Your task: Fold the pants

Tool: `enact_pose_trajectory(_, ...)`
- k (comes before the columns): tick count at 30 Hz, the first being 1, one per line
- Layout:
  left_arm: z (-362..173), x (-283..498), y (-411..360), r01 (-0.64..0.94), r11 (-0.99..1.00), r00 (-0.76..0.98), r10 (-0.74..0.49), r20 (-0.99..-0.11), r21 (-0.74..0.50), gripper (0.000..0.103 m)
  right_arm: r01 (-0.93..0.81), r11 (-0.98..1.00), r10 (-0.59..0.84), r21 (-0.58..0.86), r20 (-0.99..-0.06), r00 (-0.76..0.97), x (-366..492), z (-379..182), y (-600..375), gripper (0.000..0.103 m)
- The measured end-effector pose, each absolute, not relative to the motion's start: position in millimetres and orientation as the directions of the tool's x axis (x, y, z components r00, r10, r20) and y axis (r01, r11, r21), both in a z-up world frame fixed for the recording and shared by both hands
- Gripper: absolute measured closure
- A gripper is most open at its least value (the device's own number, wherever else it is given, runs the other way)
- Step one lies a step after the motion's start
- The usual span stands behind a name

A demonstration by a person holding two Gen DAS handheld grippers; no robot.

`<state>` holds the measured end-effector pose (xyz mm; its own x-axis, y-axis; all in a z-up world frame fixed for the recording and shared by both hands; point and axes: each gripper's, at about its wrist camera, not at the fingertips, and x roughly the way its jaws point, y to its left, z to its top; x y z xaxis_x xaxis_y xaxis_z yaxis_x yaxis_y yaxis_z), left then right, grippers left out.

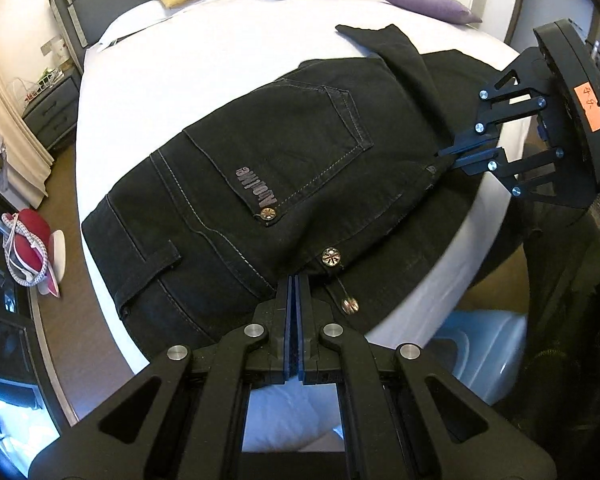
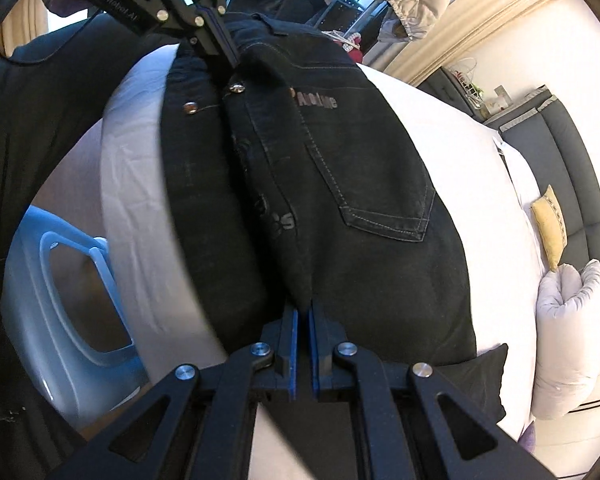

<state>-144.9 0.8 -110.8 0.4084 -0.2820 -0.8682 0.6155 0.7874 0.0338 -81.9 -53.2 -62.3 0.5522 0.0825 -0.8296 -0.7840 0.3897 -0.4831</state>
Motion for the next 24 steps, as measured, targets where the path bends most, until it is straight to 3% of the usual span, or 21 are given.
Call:
enact_pose_trajectory(6, -110.4, -165.2, -2.0, 0.611, 0.791, 0.402, -0.274, -0.874, 0.033, 0.103, -0.776, 0.386, 0.067, -0.499, -0.824, 0.563, -91.5, -68.9, -45.5, 0.097)
enact_pose_trajectory(24, -110.3, -131.2, 22.7, 0.584, 0.811, 0.327, -0.268, -0.906, -0.029, 0.102, -0.763, 0.377, 0.036, -0.525, -0.815, 0.579, -98.5, -94.6, -45.8, 0.095)
